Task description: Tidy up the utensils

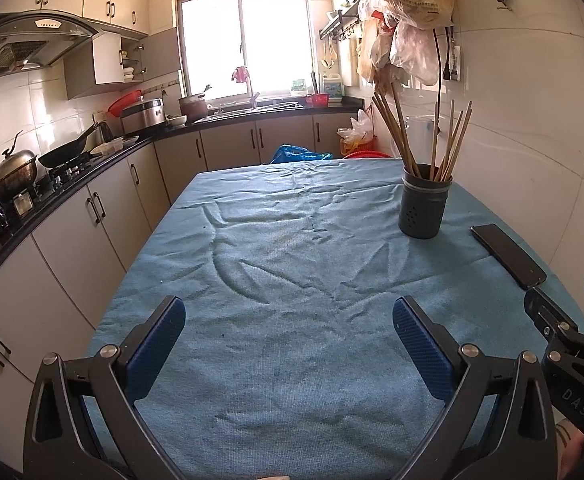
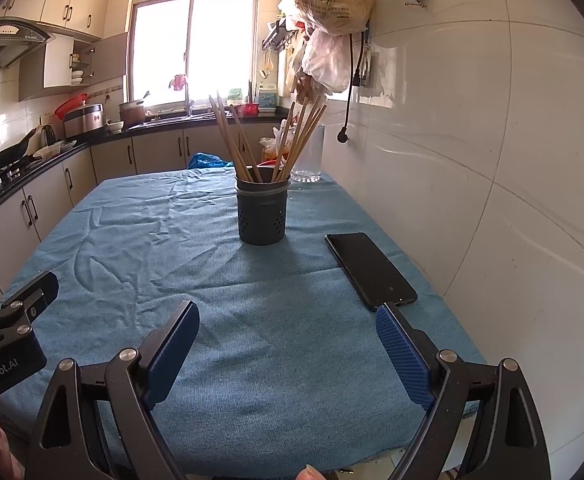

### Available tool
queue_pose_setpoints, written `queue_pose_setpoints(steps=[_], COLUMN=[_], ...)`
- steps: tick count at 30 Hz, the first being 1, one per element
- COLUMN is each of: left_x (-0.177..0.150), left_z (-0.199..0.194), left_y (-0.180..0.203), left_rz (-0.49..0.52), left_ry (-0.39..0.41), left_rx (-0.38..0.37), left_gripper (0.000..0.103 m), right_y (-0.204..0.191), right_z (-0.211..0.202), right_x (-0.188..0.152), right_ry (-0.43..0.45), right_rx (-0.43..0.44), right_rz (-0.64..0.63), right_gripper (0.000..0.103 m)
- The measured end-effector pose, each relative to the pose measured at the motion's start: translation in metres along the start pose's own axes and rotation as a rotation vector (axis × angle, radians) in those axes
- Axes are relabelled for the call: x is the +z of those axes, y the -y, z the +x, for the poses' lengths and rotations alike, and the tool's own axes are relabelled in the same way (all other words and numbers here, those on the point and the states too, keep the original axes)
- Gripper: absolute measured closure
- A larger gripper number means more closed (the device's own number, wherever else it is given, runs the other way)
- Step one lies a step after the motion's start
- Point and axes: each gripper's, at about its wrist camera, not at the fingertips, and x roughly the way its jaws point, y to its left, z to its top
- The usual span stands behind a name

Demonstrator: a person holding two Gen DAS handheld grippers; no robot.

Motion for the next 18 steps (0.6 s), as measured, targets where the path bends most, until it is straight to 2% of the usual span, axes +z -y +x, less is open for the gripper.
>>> queue_pose_setpoints(steps=[18], left_x=[-0.0014], left_z=[0.0002], left_y=[0.0003], left_rz=[-0.001], left_ry=[0.0], left_rx=[-0.001], left_gripper=[0.0], right_y=[-0.0003], right_z=[0.0005], right_x=[-0.001], right_ry=[-0.001], right_rx=[0.0], right_rz=[-0.003], right_gripper=[0.01])
